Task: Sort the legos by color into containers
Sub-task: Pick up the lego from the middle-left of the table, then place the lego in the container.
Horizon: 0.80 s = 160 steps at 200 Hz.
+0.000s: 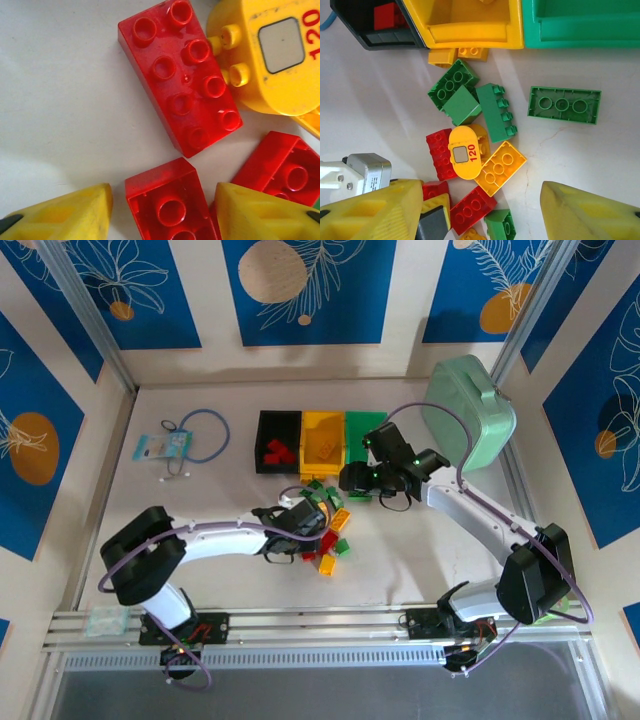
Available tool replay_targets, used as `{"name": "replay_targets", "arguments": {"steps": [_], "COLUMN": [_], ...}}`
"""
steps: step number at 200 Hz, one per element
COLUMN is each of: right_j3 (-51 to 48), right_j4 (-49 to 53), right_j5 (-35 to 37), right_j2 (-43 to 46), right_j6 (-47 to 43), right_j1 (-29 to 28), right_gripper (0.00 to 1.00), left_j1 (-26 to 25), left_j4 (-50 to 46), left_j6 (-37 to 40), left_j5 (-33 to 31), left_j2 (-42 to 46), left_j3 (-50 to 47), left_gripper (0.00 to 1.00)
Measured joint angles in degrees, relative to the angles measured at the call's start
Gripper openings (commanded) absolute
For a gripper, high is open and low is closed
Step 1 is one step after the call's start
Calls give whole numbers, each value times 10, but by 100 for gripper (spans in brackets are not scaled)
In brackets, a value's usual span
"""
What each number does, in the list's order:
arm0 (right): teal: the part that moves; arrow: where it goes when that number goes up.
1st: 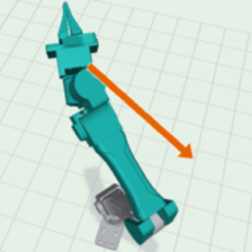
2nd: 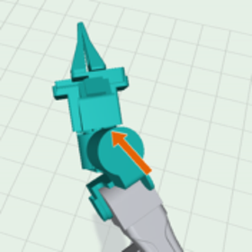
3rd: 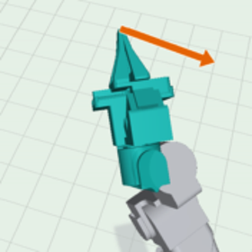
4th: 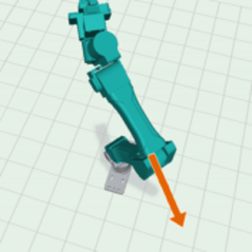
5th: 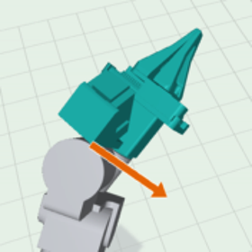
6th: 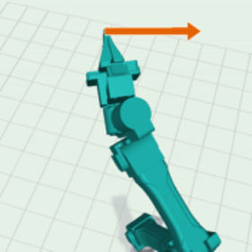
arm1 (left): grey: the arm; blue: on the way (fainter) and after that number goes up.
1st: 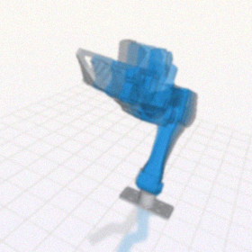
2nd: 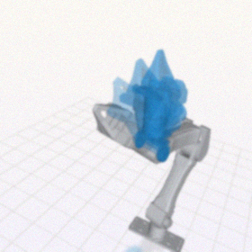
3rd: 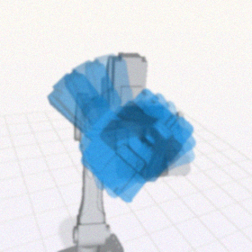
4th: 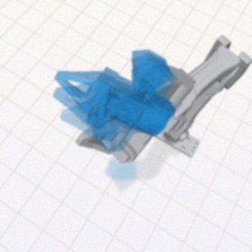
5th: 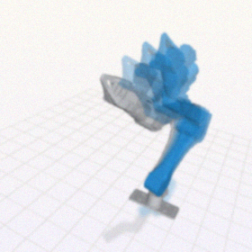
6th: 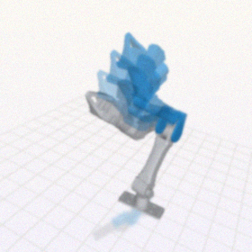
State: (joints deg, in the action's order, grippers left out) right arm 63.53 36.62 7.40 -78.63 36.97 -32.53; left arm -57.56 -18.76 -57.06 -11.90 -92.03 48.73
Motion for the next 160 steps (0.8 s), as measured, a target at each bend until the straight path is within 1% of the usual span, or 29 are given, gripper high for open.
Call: {"name": "replay_targets", "arguments": {"steps": [46,63,95,121,136,160], "right_j3": [-13,-20,-26,-37,-46,-61], "right_j4": [0,0,0,-2,-2,-3], "right_j5": [0,0,-2,-2,-2,-2], "right_j2": [6,12,17,25,30,35], "right_j6": [2,2,6,8,9,11], "right_j1": [0,1,3,3,3,3], "right_gripper": [64,63,63,63,63,63], "left_j1": [1,1,2,18,41,98], "left_j4": [-4,-5,-34,-58,-67,-76], "left_j6": [-5,-6,-1,12,27,65], "left_j5": [-6,-10,-28,-37,-39,-37], "left_j2": [-12,-11,1,32,49,60], "left_j3": [5,6,7,12,25,66], "left_gripper": [34,30,29,29,29,30]}}
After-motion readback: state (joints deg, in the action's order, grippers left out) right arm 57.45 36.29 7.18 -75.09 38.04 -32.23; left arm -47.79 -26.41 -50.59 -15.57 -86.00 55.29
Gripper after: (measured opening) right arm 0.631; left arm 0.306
